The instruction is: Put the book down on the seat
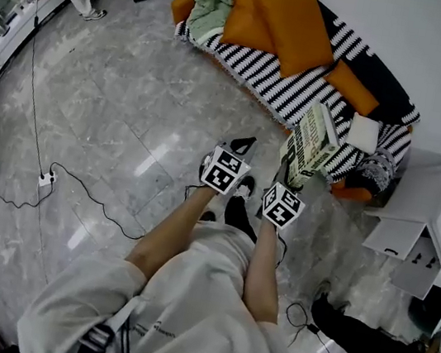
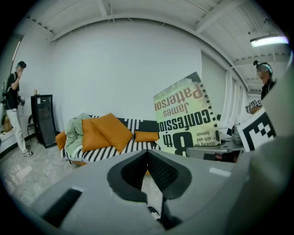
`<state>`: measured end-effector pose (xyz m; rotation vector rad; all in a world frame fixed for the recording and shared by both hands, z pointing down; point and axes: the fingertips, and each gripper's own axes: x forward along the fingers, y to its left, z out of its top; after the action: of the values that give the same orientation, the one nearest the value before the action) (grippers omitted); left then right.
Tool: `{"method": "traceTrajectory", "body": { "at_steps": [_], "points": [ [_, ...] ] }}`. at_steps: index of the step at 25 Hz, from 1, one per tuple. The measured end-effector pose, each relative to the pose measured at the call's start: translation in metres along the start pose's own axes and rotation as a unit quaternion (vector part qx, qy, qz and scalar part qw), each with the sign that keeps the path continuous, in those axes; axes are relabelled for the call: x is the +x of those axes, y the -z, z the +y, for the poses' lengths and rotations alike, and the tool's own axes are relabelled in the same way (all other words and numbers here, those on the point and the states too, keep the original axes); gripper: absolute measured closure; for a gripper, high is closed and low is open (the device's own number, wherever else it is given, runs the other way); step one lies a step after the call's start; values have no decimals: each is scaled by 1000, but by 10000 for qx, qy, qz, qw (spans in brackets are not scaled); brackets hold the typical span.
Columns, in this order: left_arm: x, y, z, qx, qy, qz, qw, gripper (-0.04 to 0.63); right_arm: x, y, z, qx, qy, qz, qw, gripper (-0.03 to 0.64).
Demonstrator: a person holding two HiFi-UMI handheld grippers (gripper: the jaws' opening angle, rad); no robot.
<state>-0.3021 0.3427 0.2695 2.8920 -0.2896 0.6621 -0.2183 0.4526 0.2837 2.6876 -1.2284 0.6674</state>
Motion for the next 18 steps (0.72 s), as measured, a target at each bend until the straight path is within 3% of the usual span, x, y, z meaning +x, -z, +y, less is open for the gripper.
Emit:
{"method": "traceTrajectory", "body": {
  "at_steps": [18],
  "points": [
    [136, -89, 15, 218, 42, 159, 9996, 588, 117, -44, -78, 79, -17, 324, 9994, 460]
  ]
}}
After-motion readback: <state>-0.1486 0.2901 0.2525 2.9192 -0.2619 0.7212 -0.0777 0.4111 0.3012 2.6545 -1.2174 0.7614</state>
